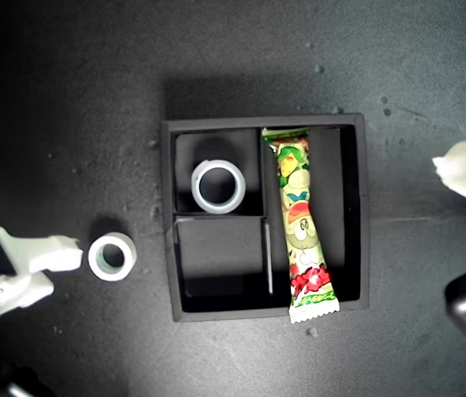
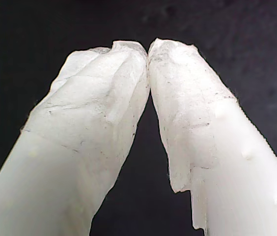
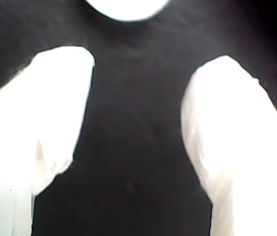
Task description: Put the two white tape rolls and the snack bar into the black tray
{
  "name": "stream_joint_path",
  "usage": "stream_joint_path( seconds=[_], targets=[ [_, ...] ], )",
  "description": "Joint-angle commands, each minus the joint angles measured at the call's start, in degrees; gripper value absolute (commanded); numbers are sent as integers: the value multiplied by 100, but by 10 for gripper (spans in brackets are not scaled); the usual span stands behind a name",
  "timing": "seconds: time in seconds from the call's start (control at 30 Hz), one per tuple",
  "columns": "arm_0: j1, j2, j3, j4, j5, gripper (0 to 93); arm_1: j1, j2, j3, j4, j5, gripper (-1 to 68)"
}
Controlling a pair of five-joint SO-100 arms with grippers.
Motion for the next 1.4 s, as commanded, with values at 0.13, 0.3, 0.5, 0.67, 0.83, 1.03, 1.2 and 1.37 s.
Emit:
stream_joint_path(
  seconds=[0.13, 0.3, 0.5, 0.67, 0.83, 1.03, 1.2, 1.37],
  targets=[
    [316, -510, 580, -1301, -105, 144, 492, 4553, 4017, -984, 888, -5],
    [272, -949, 694, -1828, -53, 150, 422, 6697, 6354, -1644, 1494, -6],
    [334, -1354, 677, -2092, -132, 153, 448, 8710, 8200, -1846, 1916, -6],
    [352, -1468, 791, -2232, -272, 155, 519, 9527, 9009, -1881, 2030, -6],
    [360, -1573, 791, -2312, -299, 155, 519, 9527, 9272, -2039, 2039, -6],
    [378, -1811, 800, -2470, -334, 155, 483, 9527, 9360, -2101, 2057, -6],
    [404, -1890, 861, -2610, -369, 153, 483, 9527, 9404, -2109, 2065, -6],
    [404, -1960, 932, -2707, -413, 150, 483, 9527, 9510, -2171, 2074, -6]
  ],
)
